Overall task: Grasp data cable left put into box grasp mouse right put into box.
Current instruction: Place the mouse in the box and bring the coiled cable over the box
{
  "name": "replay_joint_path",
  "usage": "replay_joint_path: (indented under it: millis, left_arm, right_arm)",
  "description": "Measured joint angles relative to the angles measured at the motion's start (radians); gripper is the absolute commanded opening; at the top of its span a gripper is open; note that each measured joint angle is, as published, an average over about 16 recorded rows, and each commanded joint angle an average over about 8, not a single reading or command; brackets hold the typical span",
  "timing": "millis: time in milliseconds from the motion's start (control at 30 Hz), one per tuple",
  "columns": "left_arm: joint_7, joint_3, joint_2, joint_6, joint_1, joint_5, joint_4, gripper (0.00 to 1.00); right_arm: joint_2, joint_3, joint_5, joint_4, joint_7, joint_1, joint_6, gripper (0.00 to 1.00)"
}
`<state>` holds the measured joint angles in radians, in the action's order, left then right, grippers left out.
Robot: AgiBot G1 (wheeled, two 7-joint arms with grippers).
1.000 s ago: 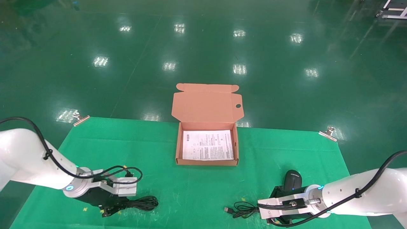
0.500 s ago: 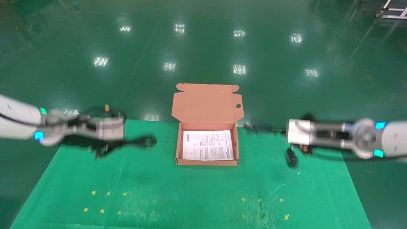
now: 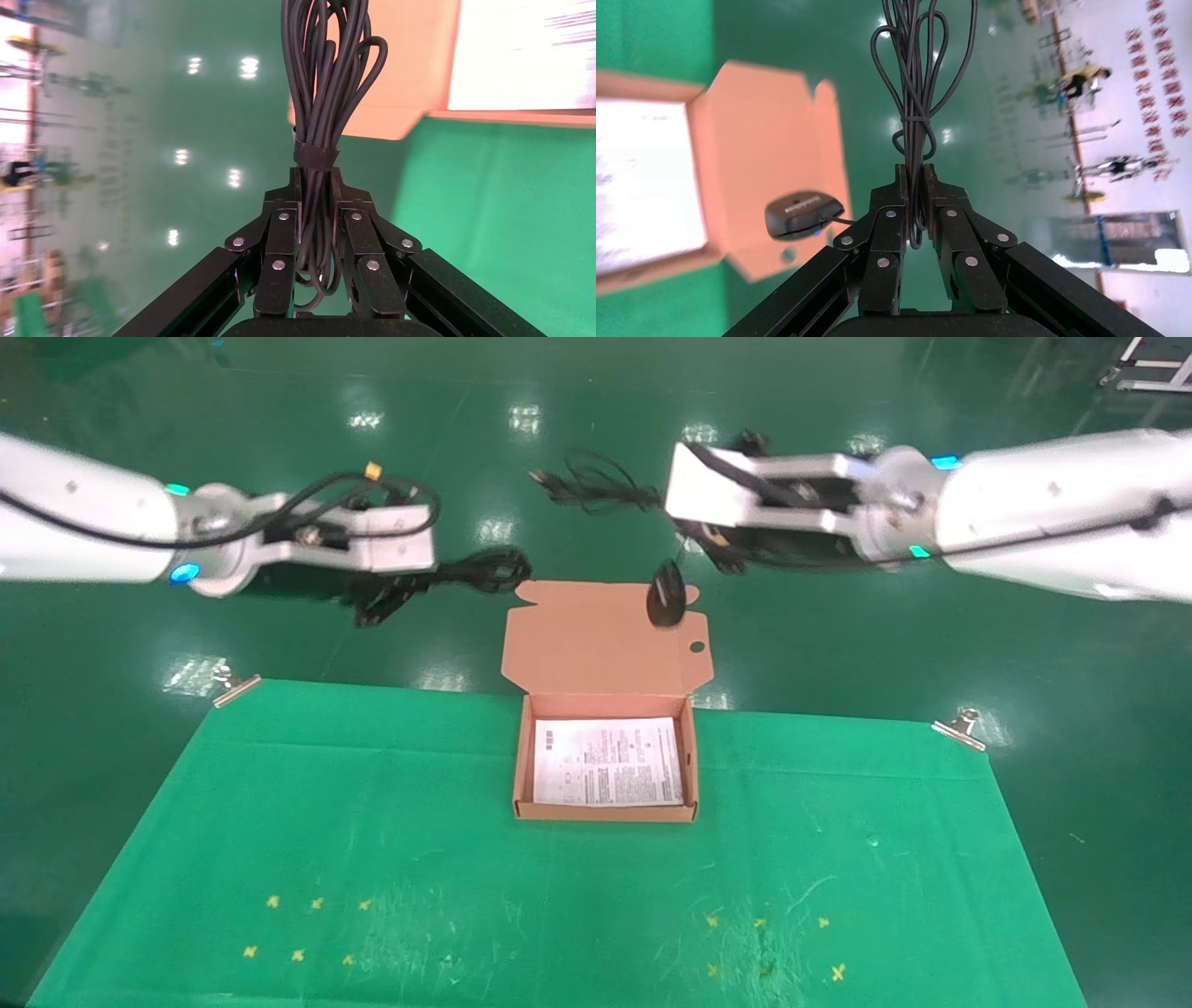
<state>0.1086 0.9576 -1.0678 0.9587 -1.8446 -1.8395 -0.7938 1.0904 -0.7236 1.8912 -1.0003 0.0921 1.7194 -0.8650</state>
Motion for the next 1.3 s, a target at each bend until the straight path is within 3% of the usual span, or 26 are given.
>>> replay_joint_path:
  millis: [233,600,1300]
  left_arm:
    - [-0.011,0.000,-0.036,-0.032,-0.038,-0.025,0.051,0.00]
    - [0.013,0.025,-0.009,-0.031,-0.037,-0.088,0.053,0.00]
    - [0.248,0.097,0.121,0.077,-0.003,-0.284,-0.124,0.00]
  right_arm:
    - [0.082,-0.001,-0.016,0.099,-0.056,0.060,0.016,0.00]
    - [0.112,-0.010,-0.024,0.129,-0.078,0.044,0.014,0.00]
    - [0.249,-0.068,-0.076,0.301,-0.131,-0.070,0.067,0.00]
